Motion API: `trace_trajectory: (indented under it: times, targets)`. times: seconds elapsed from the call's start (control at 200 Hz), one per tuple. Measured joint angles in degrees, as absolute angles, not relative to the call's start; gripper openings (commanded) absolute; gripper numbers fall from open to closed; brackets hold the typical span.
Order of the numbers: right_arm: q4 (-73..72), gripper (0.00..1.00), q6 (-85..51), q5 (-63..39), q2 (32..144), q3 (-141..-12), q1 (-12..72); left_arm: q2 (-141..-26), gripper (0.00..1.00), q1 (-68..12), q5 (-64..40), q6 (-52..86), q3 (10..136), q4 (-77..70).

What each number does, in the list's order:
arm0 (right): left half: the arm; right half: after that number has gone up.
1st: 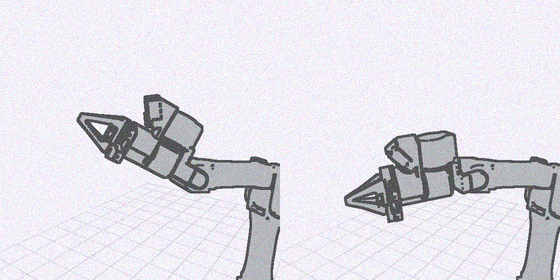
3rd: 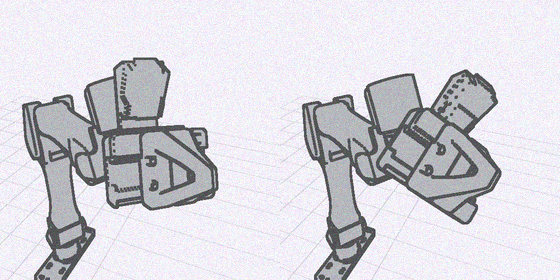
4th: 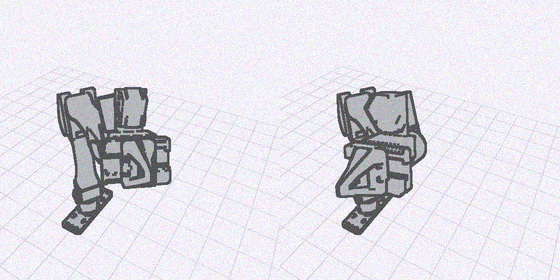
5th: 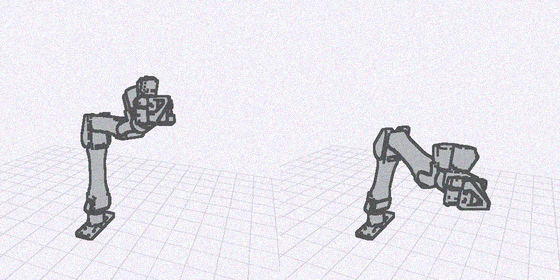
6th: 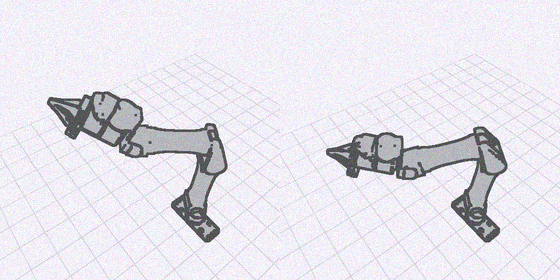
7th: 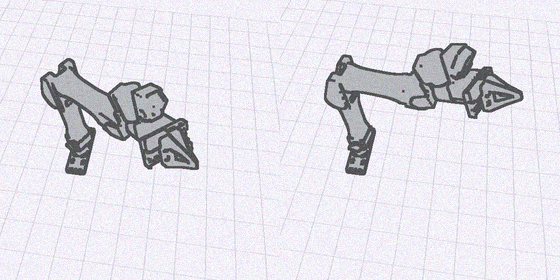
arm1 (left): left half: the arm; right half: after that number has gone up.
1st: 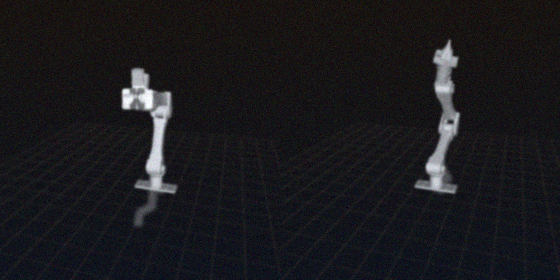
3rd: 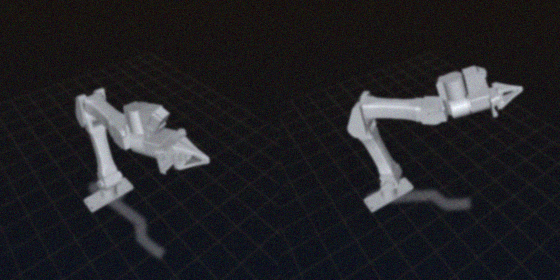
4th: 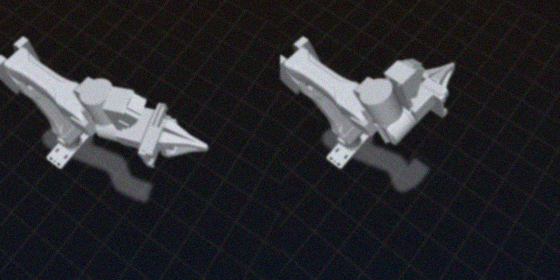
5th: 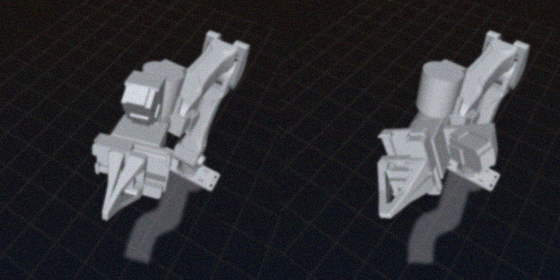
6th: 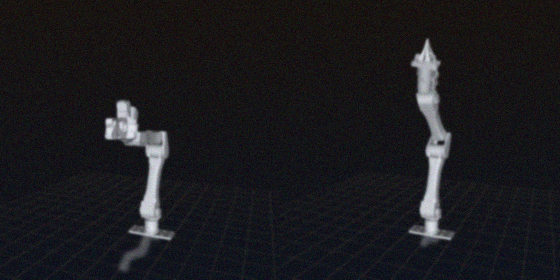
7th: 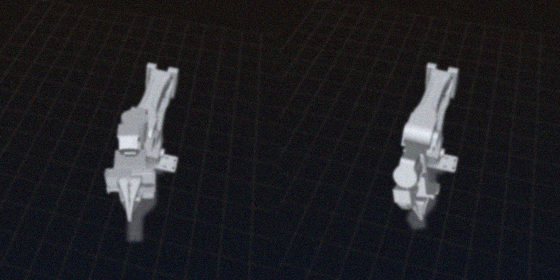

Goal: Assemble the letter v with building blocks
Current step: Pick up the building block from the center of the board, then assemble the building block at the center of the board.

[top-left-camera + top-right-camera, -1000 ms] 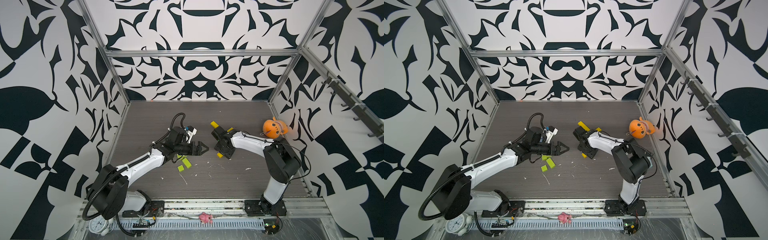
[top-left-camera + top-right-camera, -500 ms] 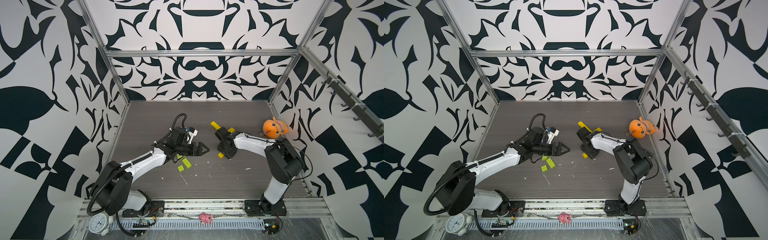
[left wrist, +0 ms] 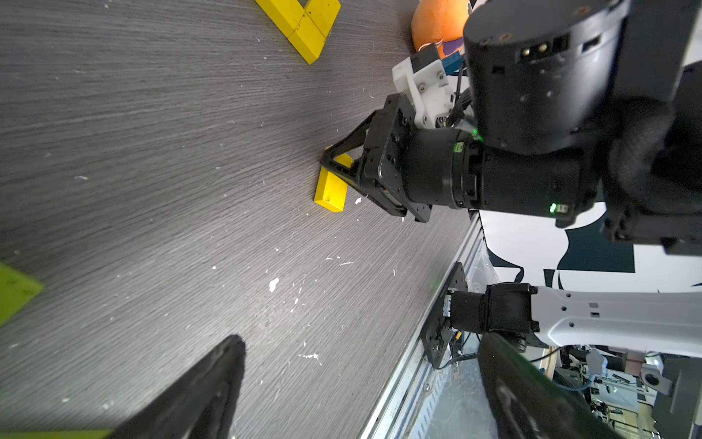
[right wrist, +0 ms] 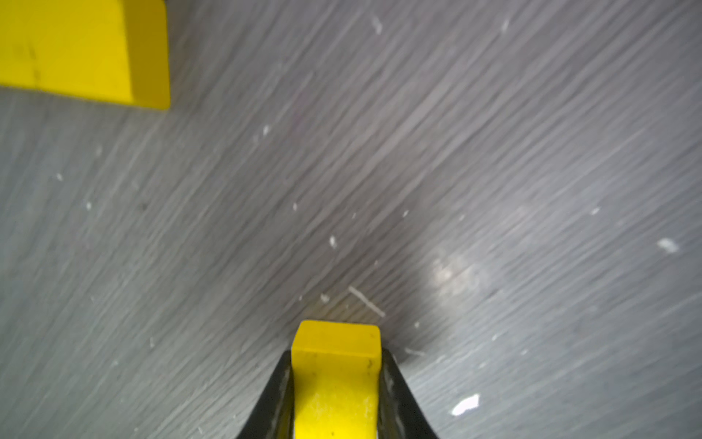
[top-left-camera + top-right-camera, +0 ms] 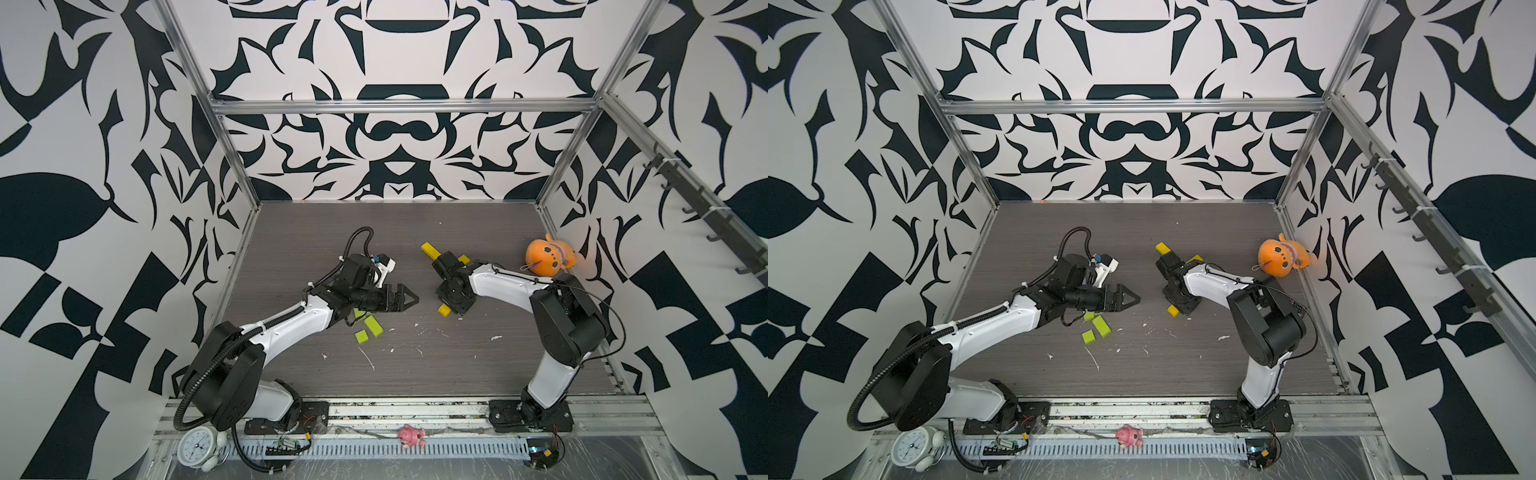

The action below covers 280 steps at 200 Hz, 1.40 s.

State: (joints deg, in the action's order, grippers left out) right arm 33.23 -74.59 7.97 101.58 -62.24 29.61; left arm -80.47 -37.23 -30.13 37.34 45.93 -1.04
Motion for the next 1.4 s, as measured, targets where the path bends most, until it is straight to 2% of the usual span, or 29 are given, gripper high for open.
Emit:
trace_trajectory:
  times: [0.275,0.475,0.86,1.05,1.4]
  targets:
    - [37.71,0.25,-64.01,7.99,102.04,-73.28,13.1,-86.37,0.99,-37.58,-25.36,36.8,57.04,-1.06]
    - [39.66,0.27,-56.95,7.11,110.5,-88.71,4.45,-94.32,0.99,-37.89,-22.2,35.48,69.04,0.08]
    - [43.62,0.27,-51.68,3.73,130.26,-104.97,1.48,-102.19,1.0,-38.46,-21.32,35.03,72.05,-1.1]
    - [44.34,0.27,-51.68,3.11,133.45,-111.11,1.5,-102.54,0.99,-38.65,-22.17,35.11,71.99,-1.61]
    - [44.27,0.3,-53.54,3.68,134.19,-111.42,2.9,-102.54,0.99,-39.09,-23.73,36.29,71.99,-1.98]
